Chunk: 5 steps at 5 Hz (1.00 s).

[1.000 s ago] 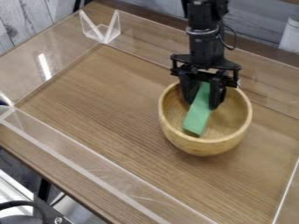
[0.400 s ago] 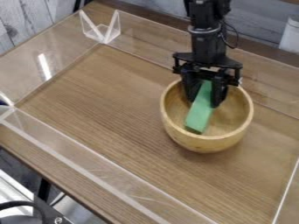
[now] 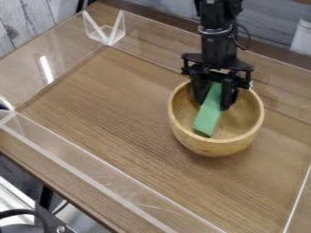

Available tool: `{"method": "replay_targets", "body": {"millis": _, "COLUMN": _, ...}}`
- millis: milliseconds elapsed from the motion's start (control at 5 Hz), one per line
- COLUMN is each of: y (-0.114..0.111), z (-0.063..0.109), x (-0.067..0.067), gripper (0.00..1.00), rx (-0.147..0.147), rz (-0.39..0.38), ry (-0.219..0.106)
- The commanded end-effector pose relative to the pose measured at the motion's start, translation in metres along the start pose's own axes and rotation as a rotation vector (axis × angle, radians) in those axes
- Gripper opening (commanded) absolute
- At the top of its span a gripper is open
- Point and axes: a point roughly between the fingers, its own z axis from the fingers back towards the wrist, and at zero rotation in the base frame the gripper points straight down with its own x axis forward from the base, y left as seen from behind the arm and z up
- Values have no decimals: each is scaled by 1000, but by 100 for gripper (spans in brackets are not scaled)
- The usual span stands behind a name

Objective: Put the green block in the brown bowl

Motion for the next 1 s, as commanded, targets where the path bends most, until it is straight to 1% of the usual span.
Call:
{"method": "replay_targets", "body": {"millis": 0, "y": 12, "z": -24, "x": 3, "gripper": 0, "rx": 26, "rz": 18, "ry": 18}}
{"method": "replay_targets", "body": {"millis": 200, "y": 15, "z": -28, "x": 4, "gripper": 0, "rx": 32, "rz": 21, "ry": 25}}
{"method": "replay_targets", "body": {"millis": 400, "y": 15, "z": -25, "x": 3, "gripper": 100, "rx": 33, "rz": 25, "ry": 28}}
{"method": "replay_targets", "body": {"millis": 600, "y": 16, "z": -30, "x": 2, "gripper": 0, "rx": 34, "rz": 29, "ry": 37}}
{"method": "replay_targets", "body": {"millis": 800, "y": 17, "z": -33, "x": 1, "gripper": 0, "rx": 36, "rz": 31, "ry": 48}}
